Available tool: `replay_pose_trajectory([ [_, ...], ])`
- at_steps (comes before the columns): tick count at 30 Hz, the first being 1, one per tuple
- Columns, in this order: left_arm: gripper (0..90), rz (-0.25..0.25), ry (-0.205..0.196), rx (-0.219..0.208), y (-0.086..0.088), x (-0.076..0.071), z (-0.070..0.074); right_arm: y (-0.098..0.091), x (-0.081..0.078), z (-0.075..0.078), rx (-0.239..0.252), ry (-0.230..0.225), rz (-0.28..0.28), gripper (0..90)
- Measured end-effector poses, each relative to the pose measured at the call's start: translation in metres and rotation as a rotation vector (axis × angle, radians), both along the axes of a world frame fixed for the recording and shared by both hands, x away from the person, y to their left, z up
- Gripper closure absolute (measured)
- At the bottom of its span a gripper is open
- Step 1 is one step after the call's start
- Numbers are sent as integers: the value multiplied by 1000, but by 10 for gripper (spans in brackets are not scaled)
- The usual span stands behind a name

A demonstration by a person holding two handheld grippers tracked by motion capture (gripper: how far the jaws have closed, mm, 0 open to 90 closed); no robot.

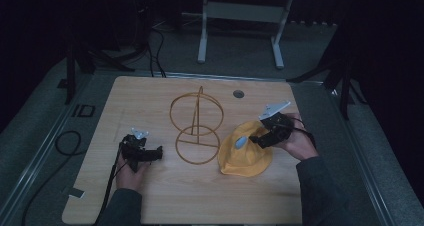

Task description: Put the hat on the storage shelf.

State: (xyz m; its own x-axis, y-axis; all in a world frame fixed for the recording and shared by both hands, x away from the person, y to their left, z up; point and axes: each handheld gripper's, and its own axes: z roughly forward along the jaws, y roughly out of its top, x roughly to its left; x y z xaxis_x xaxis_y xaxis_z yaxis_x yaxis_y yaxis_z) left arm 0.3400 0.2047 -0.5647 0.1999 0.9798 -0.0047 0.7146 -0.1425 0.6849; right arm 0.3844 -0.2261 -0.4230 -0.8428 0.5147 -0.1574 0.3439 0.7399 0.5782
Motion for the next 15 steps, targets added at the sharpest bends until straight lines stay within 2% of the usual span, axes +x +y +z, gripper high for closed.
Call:
replay_pose_trajectory([
  [6, 4, 1, 0, 0, 0, 0, 0, 2, 5, -2, -32, 10, 35, 200],
  [10, 4, 0, 0, 0, 0, 0, 0, 5, 8, -3, -83, -4, 71, 206],
  [15, 4, 0, 0, -1, 0, 0, 0, 10, 12, -5, -130, 9, 117, 244],
])
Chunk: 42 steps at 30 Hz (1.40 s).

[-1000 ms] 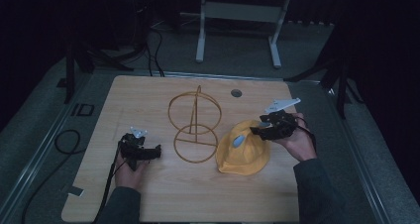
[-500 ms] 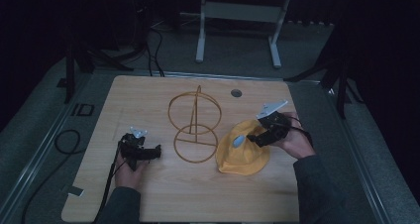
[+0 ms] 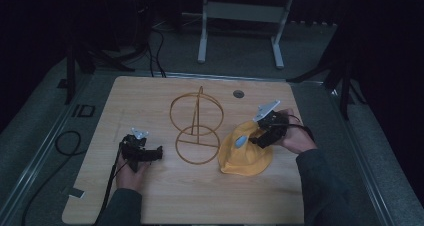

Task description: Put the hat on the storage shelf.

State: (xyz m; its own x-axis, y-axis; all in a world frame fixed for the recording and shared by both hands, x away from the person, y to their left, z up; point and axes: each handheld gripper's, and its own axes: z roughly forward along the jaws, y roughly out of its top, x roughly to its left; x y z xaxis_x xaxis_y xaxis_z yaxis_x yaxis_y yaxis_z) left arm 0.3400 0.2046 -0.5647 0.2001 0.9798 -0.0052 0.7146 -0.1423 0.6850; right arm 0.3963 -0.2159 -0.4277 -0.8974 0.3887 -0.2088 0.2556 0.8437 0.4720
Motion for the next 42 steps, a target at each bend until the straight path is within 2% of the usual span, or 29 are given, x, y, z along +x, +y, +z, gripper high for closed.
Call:
replay_pose_trajectory([
  [8, 4, 0, 0, 0, 0, 0, 0, 5, 1, 0, 4, -31, 37, 291],
  [12, 4, -1, 0, 0, 0, 0, 0, 7, 2, -1, 2, -6, 62, 311],
  [16, 4, -1, 1, 0, 0, 0, 0, 8, 4, -1, -18, 15, 72, 383],
  [25, 4, -1, 0, 0, 0, 0, 0, 22, 6, 4, -145, 10, 115, 452],
  [28, 4, -1, 0, 0, 0, 0, 0, 26, 7, 7, -192, 19, 136, 525],
  [36, 4, 0, 0, 0, 0, 0, 0, 31, 9, 9, -249, 56, 162, 749],
  [42, 4, -1, 0, 0, 0, 0, 0, 31, 10, 14, -273, 59, 157, 799],
])
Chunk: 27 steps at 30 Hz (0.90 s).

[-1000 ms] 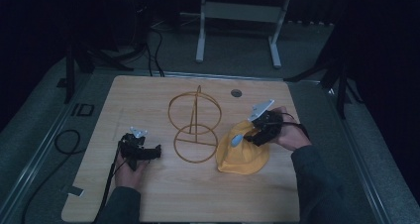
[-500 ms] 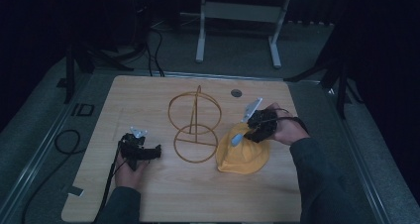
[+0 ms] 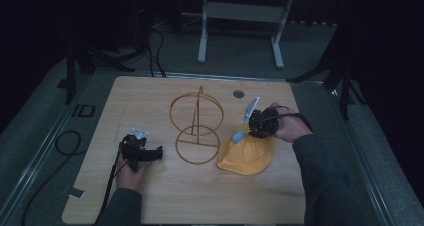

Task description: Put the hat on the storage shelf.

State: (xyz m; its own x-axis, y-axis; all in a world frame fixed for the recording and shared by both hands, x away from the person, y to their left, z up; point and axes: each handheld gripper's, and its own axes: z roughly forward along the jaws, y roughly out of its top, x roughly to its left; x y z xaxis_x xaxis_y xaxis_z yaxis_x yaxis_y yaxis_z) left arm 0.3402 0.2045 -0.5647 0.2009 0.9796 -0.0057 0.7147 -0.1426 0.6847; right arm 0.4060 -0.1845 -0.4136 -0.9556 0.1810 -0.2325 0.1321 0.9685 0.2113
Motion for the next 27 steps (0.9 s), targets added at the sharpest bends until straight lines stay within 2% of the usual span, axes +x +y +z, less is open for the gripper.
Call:
replay_pose_trajectory([
  [4, 4, 0, 0, 0, 0, 0, 0, -2, 0, 3, -12, 1, -11, 811],
  [27, 4, -2, 3, 2, 0, 0, 0, -13, 5, 37, 1, -21, -44, 836],
])
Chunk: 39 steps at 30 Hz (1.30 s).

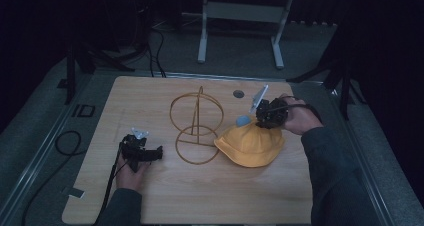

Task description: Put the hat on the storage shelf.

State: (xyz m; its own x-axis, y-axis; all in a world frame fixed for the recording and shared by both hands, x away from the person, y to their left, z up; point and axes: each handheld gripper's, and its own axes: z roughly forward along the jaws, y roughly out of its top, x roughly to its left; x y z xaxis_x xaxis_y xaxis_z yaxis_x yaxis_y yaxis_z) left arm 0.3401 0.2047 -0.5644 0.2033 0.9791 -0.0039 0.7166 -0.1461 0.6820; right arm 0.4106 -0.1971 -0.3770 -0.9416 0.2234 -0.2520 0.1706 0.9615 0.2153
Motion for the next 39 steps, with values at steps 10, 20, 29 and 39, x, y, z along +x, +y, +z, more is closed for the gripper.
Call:
replay_pose_trajectory([
  [10, 4, 0, 1, 0, 0, 0, 0, -7, 3, 17, 17, -28, -39, 838],
  [20, 4, 0, 1, 1, 0, 0, 0, -12, 10, 31, 37, -49, -77, 838],
  [29, 4, 0, 1, 0, 0, 0, 0, -17, 17, 41, 69, -73, -136, 840],
  [39, 4, 0, 1, 1, 0, 0, 0, -24, 20, 53, 107, -96, -199, 840],
])
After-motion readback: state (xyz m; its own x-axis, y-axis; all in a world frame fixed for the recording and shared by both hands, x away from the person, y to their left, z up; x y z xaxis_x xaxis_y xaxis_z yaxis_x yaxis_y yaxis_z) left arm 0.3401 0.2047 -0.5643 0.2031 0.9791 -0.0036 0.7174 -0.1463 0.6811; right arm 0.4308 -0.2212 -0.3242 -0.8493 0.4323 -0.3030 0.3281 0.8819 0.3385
